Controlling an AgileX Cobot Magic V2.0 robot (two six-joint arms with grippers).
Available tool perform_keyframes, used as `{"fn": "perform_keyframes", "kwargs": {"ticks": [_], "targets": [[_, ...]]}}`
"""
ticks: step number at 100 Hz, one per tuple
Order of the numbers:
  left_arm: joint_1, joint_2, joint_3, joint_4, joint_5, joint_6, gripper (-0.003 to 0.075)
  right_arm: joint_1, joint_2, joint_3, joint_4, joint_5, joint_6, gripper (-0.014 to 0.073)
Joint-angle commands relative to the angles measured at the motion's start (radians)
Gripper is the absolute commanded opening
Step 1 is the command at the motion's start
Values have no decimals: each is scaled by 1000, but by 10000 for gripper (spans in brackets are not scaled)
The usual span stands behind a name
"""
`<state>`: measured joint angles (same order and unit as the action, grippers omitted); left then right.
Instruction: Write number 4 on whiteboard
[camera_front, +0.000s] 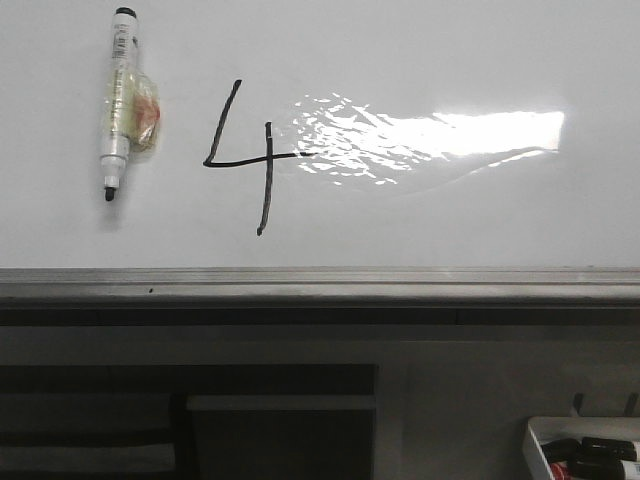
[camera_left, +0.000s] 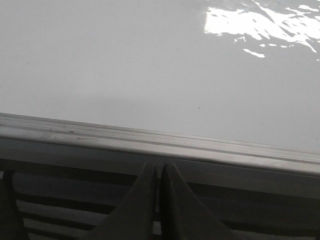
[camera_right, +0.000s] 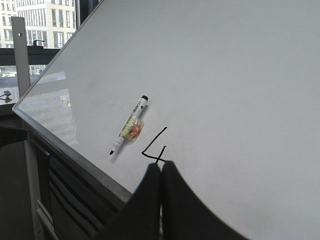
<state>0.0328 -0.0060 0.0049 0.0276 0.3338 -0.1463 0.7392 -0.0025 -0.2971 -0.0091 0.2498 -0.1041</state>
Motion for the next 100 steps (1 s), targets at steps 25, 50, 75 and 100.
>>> {"fn": "perform_keyframes", "kwargs": {"ticks": [25,50,75,100], "targets": [[-9,-28,18,-1,-58,-9,-20,-71,12,-23,-8,-146,-7,-61],[-9,-28,18,-1,-58,-9,-20,-423,20,-23,-8,-149,-7,-61],[-9,-28,18,-1,-58,-9,-20,-776,20,31,-8,-138,-7,-61],[-9,-28,18,-1,-58,-9,-20,-841,6,271,-8,-148,-7,-61]]}}
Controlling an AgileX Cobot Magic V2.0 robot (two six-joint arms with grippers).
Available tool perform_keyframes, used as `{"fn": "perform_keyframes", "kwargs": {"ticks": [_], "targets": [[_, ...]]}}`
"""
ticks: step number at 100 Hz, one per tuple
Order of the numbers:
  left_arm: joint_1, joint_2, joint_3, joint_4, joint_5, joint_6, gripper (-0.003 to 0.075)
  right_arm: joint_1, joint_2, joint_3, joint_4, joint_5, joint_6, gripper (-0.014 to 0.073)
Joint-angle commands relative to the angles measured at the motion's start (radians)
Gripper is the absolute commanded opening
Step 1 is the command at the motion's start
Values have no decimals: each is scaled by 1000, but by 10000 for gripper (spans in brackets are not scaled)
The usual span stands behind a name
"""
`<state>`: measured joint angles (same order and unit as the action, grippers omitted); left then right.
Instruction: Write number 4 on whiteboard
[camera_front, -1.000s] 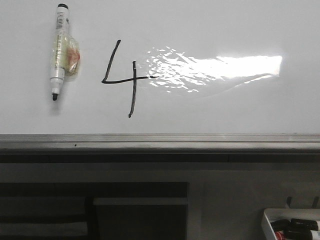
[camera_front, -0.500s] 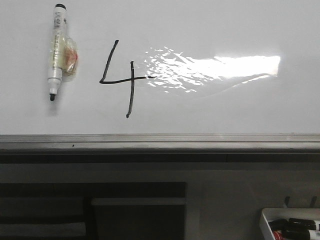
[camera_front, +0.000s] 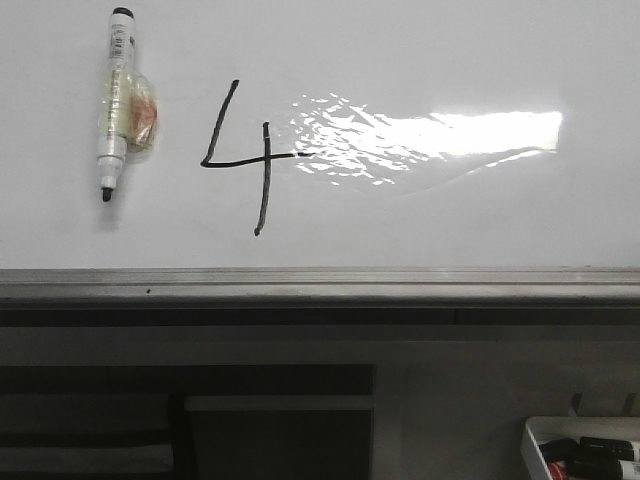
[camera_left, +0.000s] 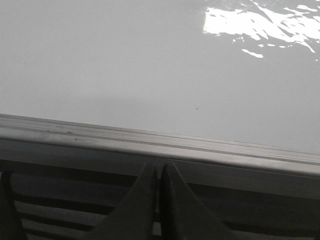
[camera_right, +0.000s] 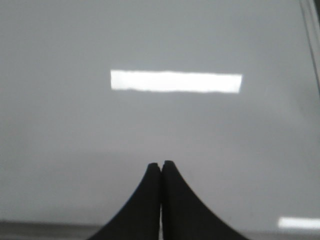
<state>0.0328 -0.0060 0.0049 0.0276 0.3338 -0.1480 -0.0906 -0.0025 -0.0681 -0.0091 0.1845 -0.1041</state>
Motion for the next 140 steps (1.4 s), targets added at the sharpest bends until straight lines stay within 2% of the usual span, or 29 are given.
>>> {"fn": "perform_keyframes", "kwargs": {"ticks": [1,7,14,35,140], "targets": [[-9,-28,18,-1,-58,-8,-20,-11,0,57,-8,-84,-7,-61],[-9,-28,18,-1,-58,-8,-20,-11,-30,111,-6,-84,-7,-61],[-9,-28,18,-1,-58,-8,-20,-11,-27,99,-3,43,-7,-61],[-9,-28,18,-1,-58,-8,-20,-11,-27,106,-3,145,-7,-61],[-9,-28,18,-1,-58,-8,-20,-11,-27,106,-3,142,-7,-61]]}}
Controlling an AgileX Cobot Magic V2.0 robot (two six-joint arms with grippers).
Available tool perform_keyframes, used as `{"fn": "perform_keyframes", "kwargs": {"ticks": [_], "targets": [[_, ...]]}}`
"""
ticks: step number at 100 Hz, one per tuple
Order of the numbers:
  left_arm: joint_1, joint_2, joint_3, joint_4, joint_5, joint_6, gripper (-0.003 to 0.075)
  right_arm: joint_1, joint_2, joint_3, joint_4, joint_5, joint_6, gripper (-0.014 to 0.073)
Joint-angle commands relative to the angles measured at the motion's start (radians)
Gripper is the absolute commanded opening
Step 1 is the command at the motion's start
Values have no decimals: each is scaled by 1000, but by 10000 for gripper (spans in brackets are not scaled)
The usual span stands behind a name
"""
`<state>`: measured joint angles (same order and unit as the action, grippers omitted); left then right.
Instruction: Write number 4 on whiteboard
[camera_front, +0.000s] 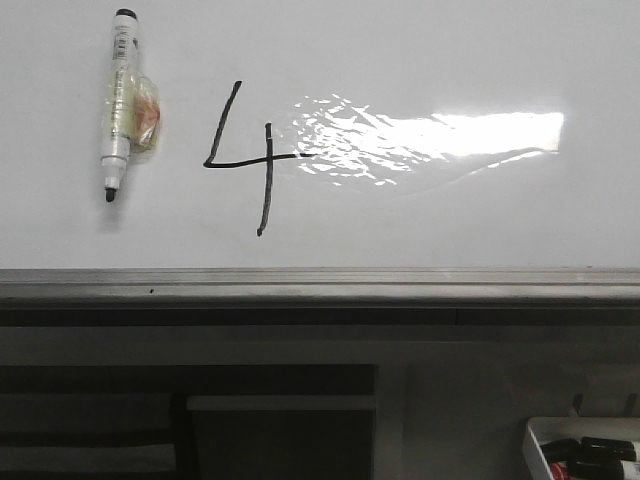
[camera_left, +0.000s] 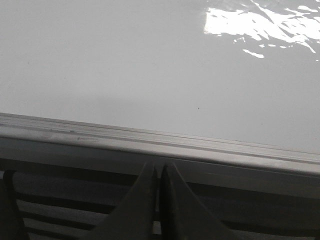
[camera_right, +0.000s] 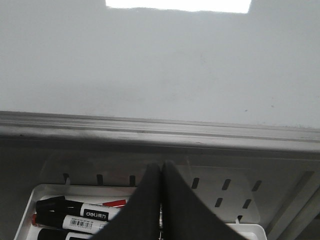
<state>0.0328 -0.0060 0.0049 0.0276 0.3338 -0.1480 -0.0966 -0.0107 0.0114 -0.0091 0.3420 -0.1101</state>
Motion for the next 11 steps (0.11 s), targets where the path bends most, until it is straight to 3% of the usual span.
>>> {"fn": "perform_keyframes", "kwargs": {"ticks": [1,11], "targets": [[-9,-28,18,-1,-58,-8,-20,-5,-19,27,-3,-16,-1,-61],[-9,-28,18,-1,-58,-8,-20,-5,-19,27,-3,-16,-1,-61]]}}
